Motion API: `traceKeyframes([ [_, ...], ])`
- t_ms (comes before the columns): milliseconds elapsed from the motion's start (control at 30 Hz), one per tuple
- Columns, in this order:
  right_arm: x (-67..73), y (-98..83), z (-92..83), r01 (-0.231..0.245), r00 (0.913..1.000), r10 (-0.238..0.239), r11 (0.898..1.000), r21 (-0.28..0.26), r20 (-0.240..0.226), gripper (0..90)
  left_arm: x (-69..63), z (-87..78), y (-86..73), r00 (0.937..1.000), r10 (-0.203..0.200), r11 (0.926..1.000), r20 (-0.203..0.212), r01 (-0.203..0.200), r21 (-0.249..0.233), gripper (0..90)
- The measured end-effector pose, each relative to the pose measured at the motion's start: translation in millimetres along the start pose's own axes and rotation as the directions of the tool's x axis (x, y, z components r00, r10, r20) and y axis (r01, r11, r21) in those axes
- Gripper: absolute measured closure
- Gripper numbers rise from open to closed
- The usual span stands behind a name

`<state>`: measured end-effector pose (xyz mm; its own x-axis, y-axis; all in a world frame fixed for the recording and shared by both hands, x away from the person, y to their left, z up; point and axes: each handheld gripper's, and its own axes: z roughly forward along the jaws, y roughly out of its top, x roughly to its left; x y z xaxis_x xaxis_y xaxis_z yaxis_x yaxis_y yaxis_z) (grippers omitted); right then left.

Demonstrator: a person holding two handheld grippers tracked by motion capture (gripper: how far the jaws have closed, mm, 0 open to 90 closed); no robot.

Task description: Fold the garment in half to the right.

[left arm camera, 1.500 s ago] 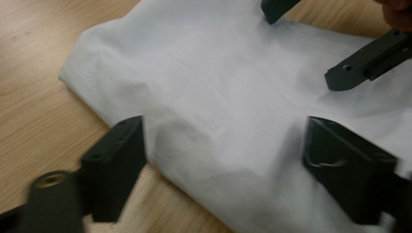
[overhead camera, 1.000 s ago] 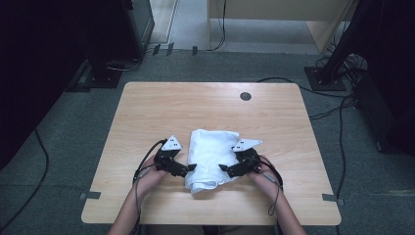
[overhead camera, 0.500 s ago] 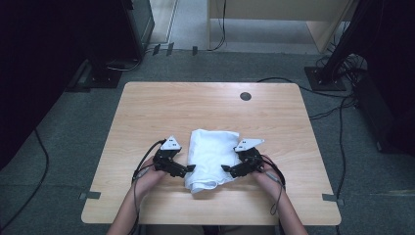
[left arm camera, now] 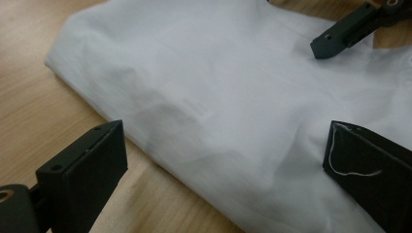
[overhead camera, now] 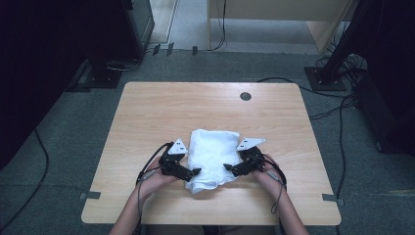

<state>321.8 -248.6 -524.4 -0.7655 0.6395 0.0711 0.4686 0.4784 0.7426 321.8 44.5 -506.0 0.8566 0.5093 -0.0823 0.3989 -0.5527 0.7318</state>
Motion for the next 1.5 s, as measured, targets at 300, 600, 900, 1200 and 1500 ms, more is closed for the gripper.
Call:
traceKeyframes([
  [300, 1.0, -0.5, 3.7, 0.018, 0.9997, -0.019, 0.999, 0.037, 0.018, 8.0, -4.4, 9.0, -5.4, 0.9988, 0.037, 0.9964, -0.031, -0.035, 0.077, 2.2],
  [600, 1.2, 6.6, -5.6, 0.033, 0.9989, -0.032, 0.999, -0.015, 0.034, 7.8, -8.7, -2.0, 3.9, 0.9990, 0.020, 0.9992, -0.040, -0.019, 0.036, 3.6],
  [900, 4.6, 26.9, -6.0, 0.074, 0.9968, -0.071, 0.994, -0.080, 0.037, 7.8, -38.5, 7.5, 15.3, 0.9964, 0.073, 0.9972, -0.044, -0.072, 0.016, 3.7],
  [1200, -1.4, 29.7, 31.3, 0.082, 0.9966, -0.082, 0.997, -0.001, 0.011, 7.7, -42.9, 16.8, 9.2, 0.9913, 0.107, 0.9933, -0.077, -0.103, 0.052, 5.1],
  [1500, -11.7, 27.1, 37.6, 0.052, 0.9986, -0.052, 0.999, -0.005, -0.001, 4.0, -45.2, 21.4, 2.4, 0.9886, 0.116, 0.9924, -0.096, -0.111, 0.054, 6.2],
])
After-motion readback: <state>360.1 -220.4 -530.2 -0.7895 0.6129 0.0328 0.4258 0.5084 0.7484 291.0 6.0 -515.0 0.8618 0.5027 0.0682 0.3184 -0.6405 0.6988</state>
